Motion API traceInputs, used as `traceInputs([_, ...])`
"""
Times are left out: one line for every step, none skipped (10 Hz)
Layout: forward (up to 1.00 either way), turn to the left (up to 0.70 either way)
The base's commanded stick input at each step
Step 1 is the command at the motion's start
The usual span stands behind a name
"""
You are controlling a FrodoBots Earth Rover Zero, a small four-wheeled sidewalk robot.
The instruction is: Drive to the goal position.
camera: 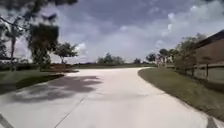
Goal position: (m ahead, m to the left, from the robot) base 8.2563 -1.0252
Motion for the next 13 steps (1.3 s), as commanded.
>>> traceInputs([0.7, 0.0])
traceInputs([0.7, 0.0])
traceInputs([0.7, 0.0])
traceInputs([0.7, 0.0])
traceInputs([0.7, 0.0])
traceInputs([0.7, 0.0])
traceInputs([0.7, 0.0])
traceInputs([0.7, 0.0])
traceInputs([0.7, 0.0])
traceInputs([0.7, 0.0])
traceInputs([0.7, 0.0])
traceInputs([0.7, 0.0])
traceInputs([0.7, 0.0])
